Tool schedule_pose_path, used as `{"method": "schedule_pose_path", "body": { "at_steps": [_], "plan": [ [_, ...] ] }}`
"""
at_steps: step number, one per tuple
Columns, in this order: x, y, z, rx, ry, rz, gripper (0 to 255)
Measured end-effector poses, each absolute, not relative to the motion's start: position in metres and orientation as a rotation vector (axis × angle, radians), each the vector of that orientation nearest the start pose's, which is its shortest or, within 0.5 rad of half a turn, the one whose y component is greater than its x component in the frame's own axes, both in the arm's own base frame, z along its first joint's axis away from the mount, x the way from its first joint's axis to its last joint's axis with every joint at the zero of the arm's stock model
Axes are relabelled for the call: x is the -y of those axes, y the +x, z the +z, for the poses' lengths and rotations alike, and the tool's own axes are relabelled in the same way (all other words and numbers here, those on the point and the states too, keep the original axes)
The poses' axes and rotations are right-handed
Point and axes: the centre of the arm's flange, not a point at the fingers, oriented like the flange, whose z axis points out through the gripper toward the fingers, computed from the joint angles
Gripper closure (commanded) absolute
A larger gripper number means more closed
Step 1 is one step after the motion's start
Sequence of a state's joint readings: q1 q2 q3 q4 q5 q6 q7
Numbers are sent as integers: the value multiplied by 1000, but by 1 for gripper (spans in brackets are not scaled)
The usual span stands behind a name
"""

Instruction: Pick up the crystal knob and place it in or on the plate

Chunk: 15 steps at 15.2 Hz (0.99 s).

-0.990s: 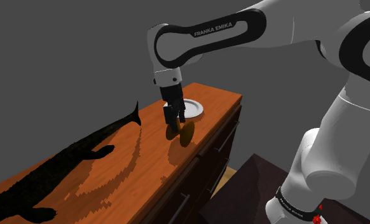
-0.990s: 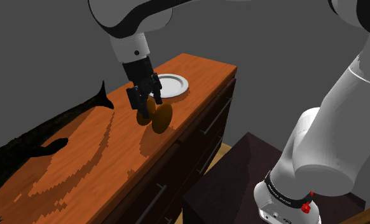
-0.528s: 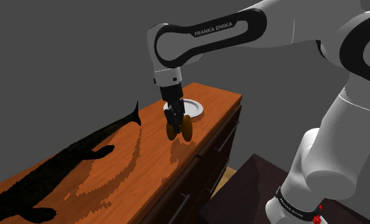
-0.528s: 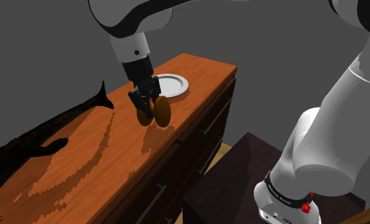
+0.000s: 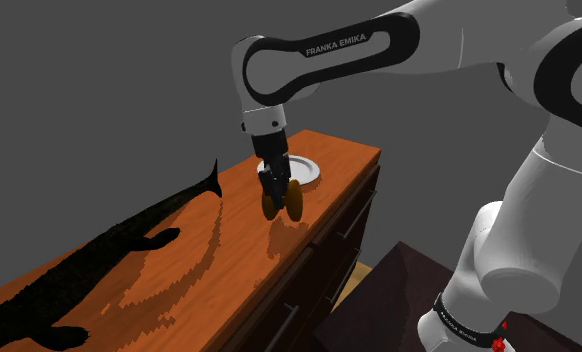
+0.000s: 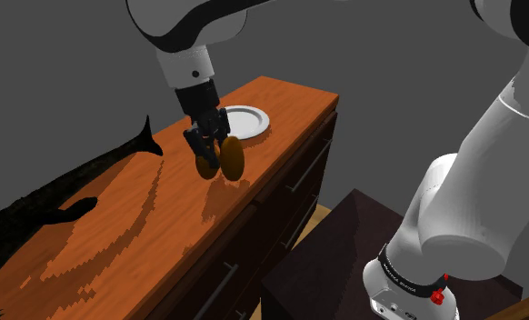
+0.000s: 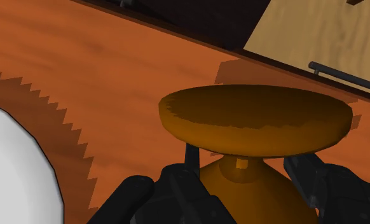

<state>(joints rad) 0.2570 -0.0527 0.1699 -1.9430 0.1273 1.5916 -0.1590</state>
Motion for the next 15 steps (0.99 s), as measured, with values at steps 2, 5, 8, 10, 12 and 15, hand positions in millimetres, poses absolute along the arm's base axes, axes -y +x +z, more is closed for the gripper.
{"method": "schedule_pose_path", "body": {
  "at_steps": [2,5,8,10,12,15],
  "plan": [
    [-224,457,490,841,-2909,477,255],
    [-224,457,506,841,-2910,477,255],
    [-223,457,521,840,-2910,478,255],
    [-225,456,533,840,-2910,477,255],
    [-224,457,543,841,-2909,478,255],
    [-225,458,558,841,-2909,477,255]
  ]
}}
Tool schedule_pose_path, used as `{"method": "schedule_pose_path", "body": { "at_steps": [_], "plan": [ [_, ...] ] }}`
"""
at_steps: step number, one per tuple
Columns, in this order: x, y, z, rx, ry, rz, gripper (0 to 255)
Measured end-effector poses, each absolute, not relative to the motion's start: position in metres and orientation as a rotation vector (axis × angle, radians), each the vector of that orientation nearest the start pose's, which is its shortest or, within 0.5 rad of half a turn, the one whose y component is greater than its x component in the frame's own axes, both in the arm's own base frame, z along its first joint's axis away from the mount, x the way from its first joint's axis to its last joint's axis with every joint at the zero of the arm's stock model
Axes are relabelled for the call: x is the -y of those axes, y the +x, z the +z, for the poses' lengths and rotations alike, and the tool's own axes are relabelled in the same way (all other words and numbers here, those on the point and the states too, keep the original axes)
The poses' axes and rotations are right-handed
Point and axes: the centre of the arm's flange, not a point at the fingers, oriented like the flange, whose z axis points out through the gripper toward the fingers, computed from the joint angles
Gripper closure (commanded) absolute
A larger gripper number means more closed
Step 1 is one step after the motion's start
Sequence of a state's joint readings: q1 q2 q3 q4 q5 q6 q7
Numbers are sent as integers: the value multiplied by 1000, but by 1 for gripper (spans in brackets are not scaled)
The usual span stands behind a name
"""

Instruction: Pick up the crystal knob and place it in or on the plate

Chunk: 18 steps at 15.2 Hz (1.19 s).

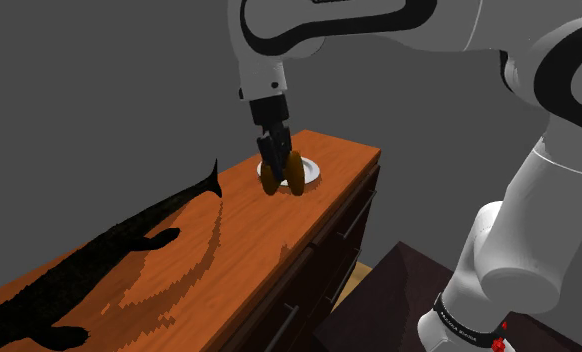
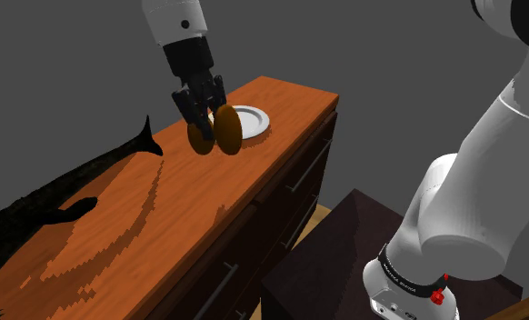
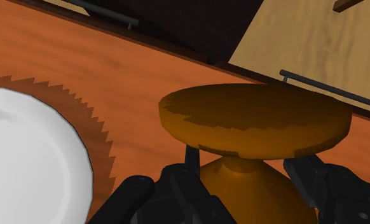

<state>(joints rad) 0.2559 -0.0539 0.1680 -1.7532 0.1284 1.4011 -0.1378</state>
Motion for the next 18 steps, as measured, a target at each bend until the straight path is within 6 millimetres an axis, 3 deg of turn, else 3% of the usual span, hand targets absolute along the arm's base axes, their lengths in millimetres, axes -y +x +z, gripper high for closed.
{"method": "schedule_pose_path", "body": {
  "at_steps": [2,5,18],
  "plan": [
    [-221,462,564,841,-2909,477,255],
    [-197,483,570,840,-2909,478,255],
    [-76,604,573,839,-2909,478,255]
  ]
}}
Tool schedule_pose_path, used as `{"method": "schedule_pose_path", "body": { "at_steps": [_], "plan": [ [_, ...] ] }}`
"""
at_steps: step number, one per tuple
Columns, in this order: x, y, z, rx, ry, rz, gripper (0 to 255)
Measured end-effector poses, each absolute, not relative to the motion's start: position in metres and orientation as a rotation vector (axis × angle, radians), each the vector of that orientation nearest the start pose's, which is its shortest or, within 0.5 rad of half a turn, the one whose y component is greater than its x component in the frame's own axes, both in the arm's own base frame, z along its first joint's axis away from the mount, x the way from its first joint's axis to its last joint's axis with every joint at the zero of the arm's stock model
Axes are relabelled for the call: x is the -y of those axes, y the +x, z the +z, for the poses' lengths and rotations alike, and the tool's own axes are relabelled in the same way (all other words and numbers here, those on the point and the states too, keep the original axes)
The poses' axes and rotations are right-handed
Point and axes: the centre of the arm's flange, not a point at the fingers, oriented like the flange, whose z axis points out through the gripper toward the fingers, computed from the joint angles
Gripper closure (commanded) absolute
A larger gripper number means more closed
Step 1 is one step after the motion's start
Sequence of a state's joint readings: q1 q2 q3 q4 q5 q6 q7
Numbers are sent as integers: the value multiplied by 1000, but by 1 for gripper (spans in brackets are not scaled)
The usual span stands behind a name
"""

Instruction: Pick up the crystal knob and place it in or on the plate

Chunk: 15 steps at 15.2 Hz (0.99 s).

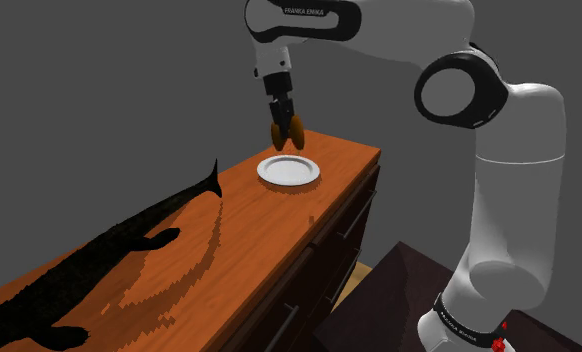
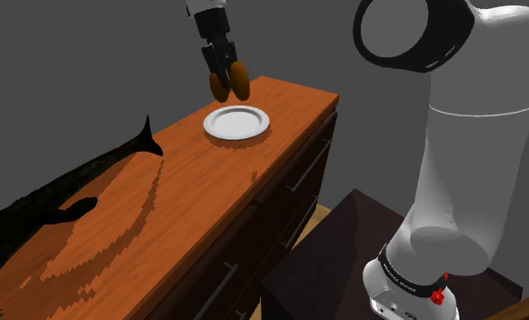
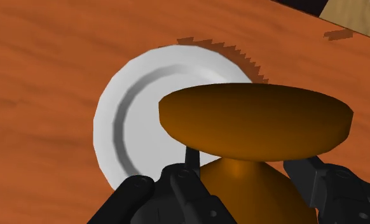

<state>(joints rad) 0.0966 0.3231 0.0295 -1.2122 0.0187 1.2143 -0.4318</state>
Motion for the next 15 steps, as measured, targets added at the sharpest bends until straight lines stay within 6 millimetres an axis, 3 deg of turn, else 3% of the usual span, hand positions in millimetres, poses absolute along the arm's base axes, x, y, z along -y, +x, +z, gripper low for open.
{"method": "schedule_pose_path", "body": {
  "at_steps": [2,4,15],
  "plan": [
    [-56,625,574,839,-2910,478,255],
    [-50,629,568,839,-2910,479,255],
    [-48,632,511,840,-2909,479,255]
  ]
}}
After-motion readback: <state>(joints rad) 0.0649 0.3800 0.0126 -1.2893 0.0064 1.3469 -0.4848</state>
